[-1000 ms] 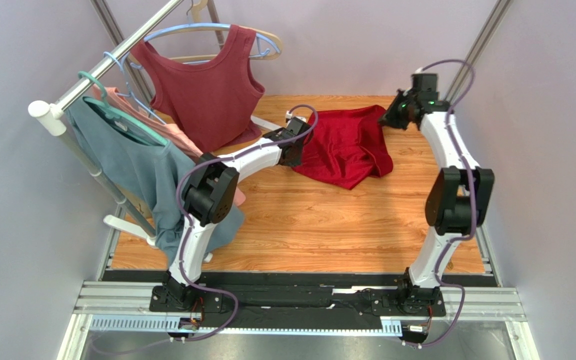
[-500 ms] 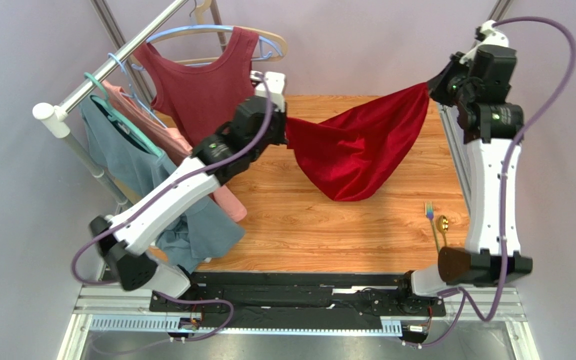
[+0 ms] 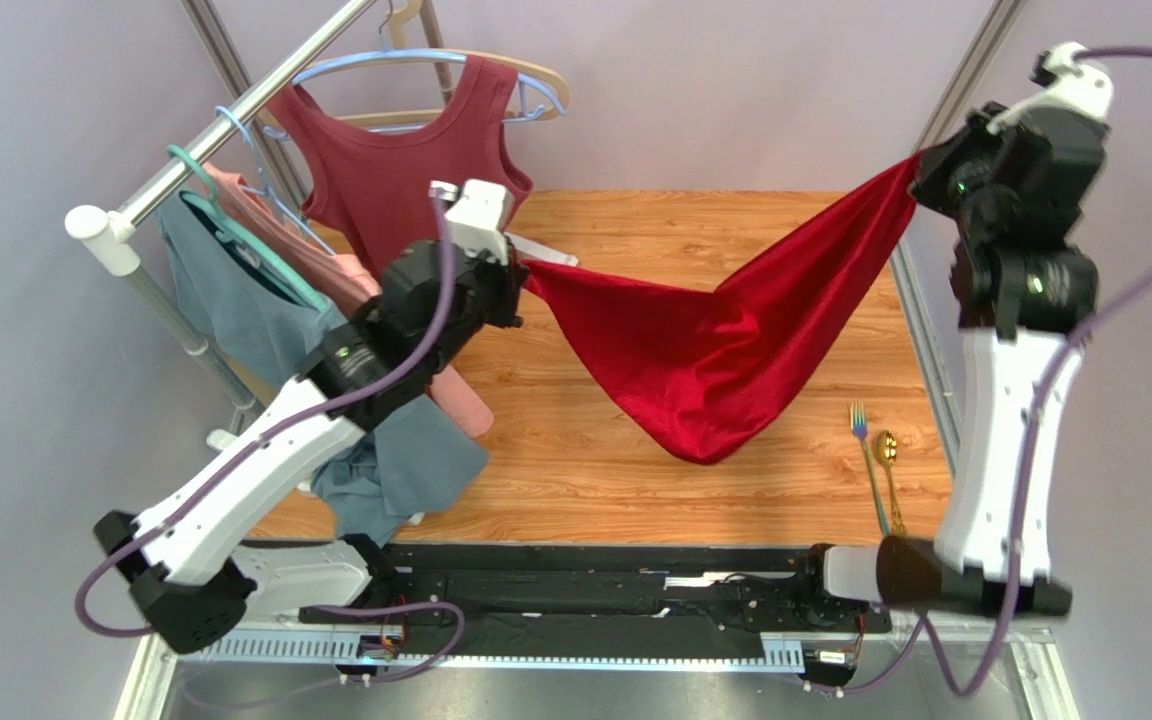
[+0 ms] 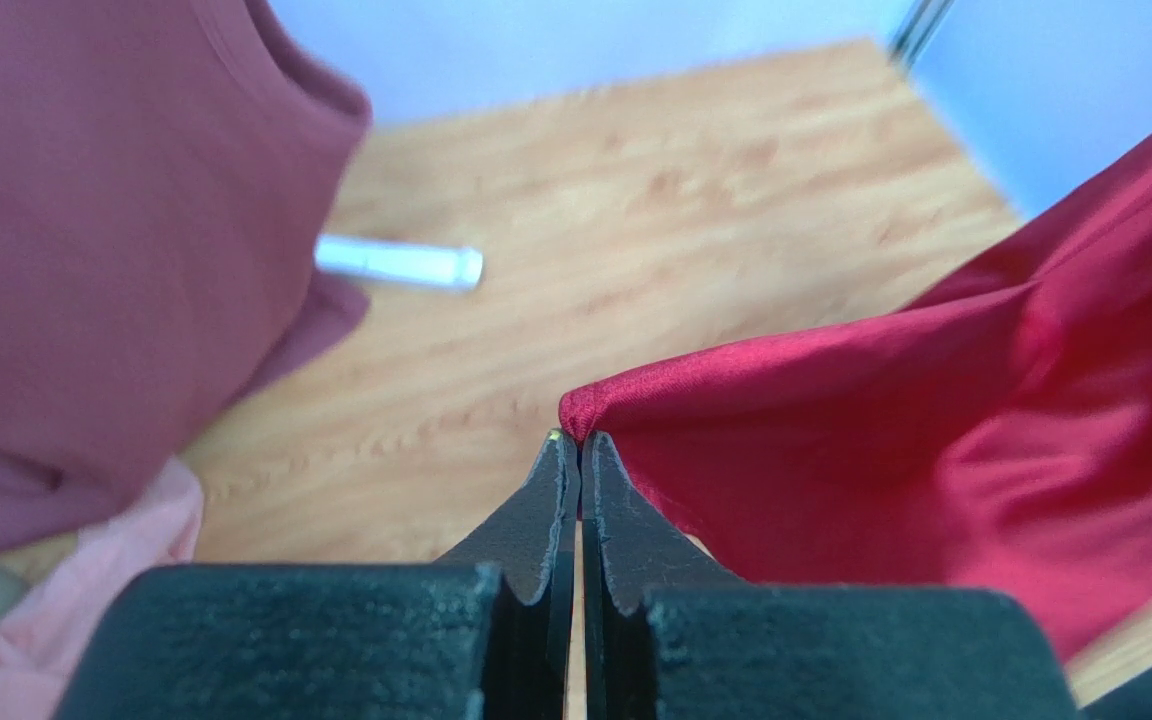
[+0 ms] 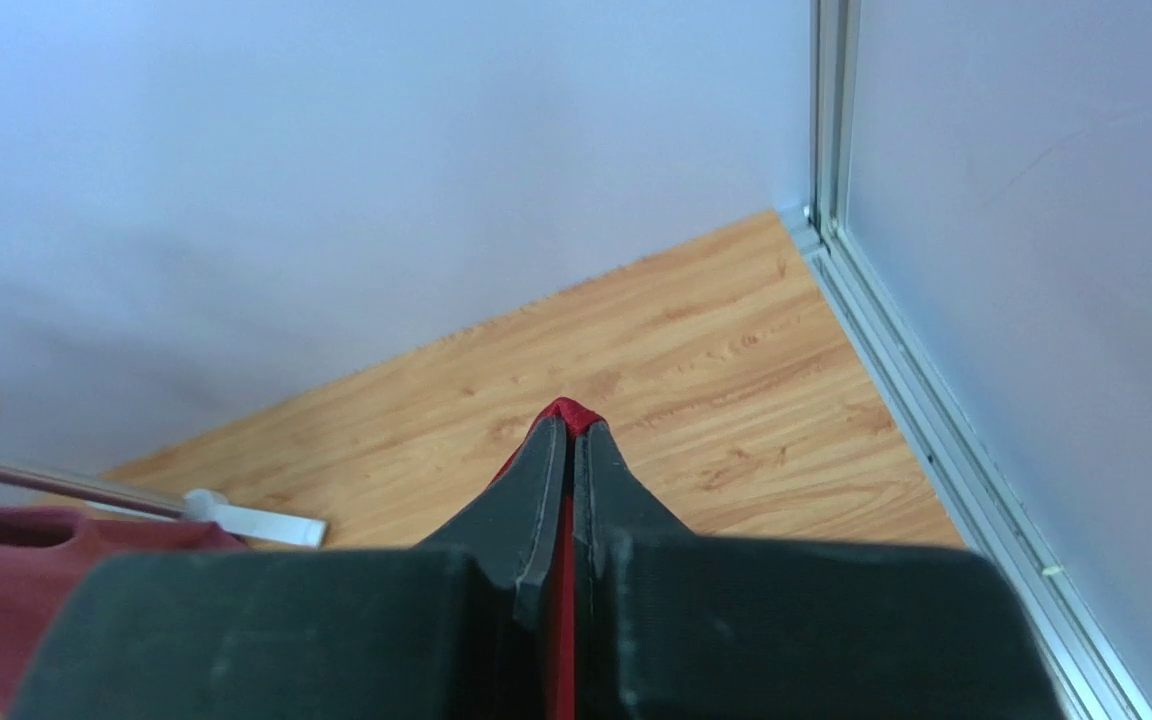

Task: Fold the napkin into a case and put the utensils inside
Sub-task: Flatten out the crumpled napkin at the center of the board, then pick up the crumpled napkin from the center of the board.

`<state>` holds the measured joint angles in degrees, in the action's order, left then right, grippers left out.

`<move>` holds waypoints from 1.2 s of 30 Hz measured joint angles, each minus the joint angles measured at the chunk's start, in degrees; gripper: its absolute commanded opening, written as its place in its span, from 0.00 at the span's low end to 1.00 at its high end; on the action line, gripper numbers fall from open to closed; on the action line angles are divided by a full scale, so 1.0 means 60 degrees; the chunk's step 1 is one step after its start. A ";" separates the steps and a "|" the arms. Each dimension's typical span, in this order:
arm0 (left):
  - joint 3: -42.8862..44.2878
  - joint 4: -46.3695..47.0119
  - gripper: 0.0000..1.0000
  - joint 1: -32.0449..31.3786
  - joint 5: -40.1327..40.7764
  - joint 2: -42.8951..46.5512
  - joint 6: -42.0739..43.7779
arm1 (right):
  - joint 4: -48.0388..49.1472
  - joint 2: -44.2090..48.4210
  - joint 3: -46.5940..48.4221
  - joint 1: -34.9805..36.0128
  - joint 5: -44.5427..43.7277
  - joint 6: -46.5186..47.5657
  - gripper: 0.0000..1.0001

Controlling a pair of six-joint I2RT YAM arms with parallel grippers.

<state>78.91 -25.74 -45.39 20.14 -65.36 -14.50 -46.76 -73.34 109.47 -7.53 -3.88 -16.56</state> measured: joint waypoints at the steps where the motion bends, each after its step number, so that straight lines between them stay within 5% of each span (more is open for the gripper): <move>1: -0.0135 -0.0011 0.00 0.0000 0.0022 -0.0237 -0.0047 | 0.0127 -0.0648 0.0124 -0.0106 0.0069 0.0018 0.00; 3: -0.0321 0.0051 0.00 0.0000 0.0055 -0.0925 -0.0135 | 0.0404 -0.1938 0.0430 -0.0262 0.0248 0.0029 0.04; 6: -0.0681 0.0364 0.00 0.0000 0.0098 -0.2382 -0.0277 | 0.0637 -0.4696 0.1592 -0.0426 0.0729 -0.0011 0.57; 10: -0.0707 0.0532 0.00 0.0000 0.0306 -0.4335 -0.0390 | -0.0656 -0.8295 0.3701 -0.0488 0.1257 -0.0233 0.67; 12: -0.0703 0.0528 0.00 0.0000 0.0412 -0.5005 -0.0397 | -0.1417 -0.8885 0.3541 -0.0412 0.1151 -0.0386 0.73; 14: -0.0703 0.0517 0.00 0.0000 0.0565 -0.5311 -0.0481 | -0.1905 -0.8837 0.3045 -0.0310 0.0962 -0.0481 0.73; 19: -0.0597 0.0474 0.00 0.0000 0.1173 -0.5246 -0.0718 | -0.1555 -0.5552 -0.2725 0.0299 0.0809 -0.1122 0.67; 24: -0.0532 0.0470 0.00 0.0004 0.1566 -0.5242 -0.0787 | -0.1195 -0.2120 -0.7016 0.0663 0.1308 -0.1599 0.35; 30: -0.0648 0.0495 0.00 0.0000 0.1377 -0.5053 -0.0969 | -0.0827 -0.0484 -0.9868 0.0670 0.0721 -0.2069 0.41; 36: -0.0663 0.0525 0.00 0.0000 0.0976 -0.4841 -0.1093 | -0.0331 -0.0845 -1.0375 0.0688 0.0277 -0.2320 0.47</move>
<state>74.94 -22.59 -45.39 26.00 -94.41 -21.06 -48.75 -78.41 47.22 -3.40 -2.22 -30.48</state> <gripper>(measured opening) 0.009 0.461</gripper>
